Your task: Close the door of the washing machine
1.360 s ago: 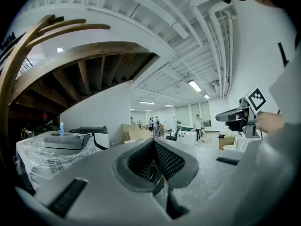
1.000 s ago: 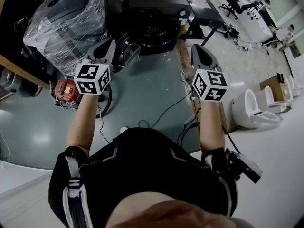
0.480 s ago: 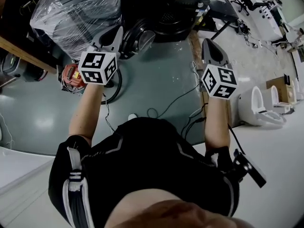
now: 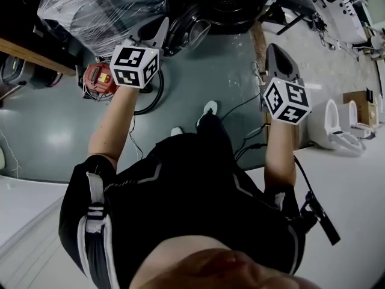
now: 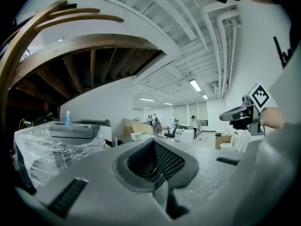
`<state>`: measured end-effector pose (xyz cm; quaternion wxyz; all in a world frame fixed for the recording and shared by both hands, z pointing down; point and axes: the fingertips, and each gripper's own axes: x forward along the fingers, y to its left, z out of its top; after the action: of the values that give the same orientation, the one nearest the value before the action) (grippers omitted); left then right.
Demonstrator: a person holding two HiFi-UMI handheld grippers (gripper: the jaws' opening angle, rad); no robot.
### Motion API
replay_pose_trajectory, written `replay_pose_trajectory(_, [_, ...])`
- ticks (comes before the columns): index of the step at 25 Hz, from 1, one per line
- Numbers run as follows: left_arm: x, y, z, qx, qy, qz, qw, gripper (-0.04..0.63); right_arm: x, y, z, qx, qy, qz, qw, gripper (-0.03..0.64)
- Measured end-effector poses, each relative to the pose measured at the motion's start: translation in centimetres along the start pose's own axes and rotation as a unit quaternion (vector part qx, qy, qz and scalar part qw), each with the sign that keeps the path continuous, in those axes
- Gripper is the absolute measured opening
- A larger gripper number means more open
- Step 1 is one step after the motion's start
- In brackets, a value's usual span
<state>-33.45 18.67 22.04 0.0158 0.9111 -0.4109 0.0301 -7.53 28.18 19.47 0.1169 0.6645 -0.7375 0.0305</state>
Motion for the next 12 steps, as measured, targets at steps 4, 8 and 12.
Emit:
replay_pose_trajectory(4, [1.6, 1.5, -2.1, 0.001, 0.026, 0.006, 0.9997, 0.003, 3.1, 0.4, -1.0, 0.007, 0.008, 0.014, 1.000, 0.005])
replay_pose_trajectory(8, [4.9, 3.3, -3.1, -0.005, 0.044, 0.011, 0.9989, 0.003, 7.6, -0.1, -1.3, 0.004, 0.011, 0.037, 0.999, 0.005])
replay_pose_trajectory(12, [8.9, 5.1, -4.2, -0.009, 0.057, 0.034, 0.9978, 0.003, 12.2, -1.6, -1.4, 0.012, 0.008, 0.056, 0.998, 0.005])
